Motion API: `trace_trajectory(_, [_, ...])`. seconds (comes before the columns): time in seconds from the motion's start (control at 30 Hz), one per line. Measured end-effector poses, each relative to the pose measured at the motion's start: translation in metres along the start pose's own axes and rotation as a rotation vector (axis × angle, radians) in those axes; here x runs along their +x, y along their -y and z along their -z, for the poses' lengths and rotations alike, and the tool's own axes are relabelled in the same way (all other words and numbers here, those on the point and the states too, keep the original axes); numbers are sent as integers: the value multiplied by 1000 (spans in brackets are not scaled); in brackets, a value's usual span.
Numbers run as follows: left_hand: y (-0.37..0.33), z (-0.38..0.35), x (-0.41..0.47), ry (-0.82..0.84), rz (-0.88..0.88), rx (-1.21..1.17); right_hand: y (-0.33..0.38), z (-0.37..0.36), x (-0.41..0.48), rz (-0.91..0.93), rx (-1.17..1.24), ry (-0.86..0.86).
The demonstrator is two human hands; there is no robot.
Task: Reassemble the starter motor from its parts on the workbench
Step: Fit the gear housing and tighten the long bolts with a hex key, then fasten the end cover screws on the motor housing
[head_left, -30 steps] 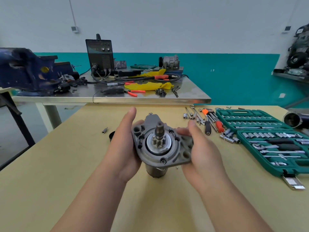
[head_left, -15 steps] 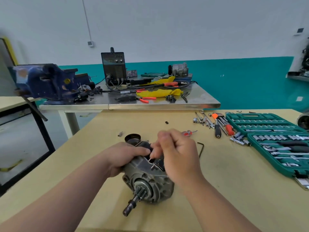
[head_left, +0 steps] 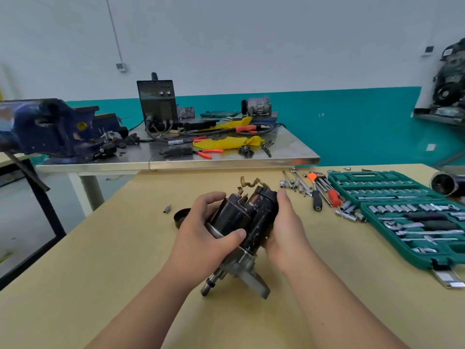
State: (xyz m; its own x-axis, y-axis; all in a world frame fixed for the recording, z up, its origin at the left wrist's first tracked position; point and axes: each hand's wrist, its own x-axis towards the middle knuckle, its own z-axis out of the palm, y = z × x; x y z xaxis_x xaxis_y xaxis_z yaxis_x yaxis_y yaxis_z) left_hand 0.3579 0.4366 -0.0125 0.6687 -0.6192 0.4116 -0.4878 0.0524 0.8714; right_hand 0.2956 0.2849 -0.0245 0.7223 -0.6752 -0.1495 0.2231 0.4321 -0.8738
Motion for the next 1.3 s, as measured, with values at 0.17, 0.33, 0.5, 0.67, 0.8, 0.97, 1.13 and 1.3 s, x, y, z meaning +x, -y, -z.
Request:
trace_trajectory(0.17, [3, 14, 21, -18, -86, 103, 7, -16, 5, 209, -225, -50])
trace_trajectory(0.33, [7, 37, 23, -44, -39, 111, 2, -26, 0, 381, -543, 120])
trace_trajectory(0.5, [21, 55, 6, -179, -72, -9, 6, -41, 5, 578, -544, 434])
trace_trajectory(0.67, [51, 89, -6, -432, -23, -148, 13, -37, 53, 533, -1045, 196])
trace_trajectory(0.8, [67, 114, -5, -532, 43, -206, -21, -53, 86, 410, -1683, 371])
trace_trajectory(0.97, [68, 113, -3, -542, 55, -219, -63, -104, 112, 456, -1835, 590])
trace_trajectory(1.13, [62, 102, -6, -568, 35, -192, -73, -104, 113, 547, -1825, 511])
trace_trajectory(1.3, [53, 78, -8, -575, 22, -130, -10, -94, 80, 50, -371, 232])
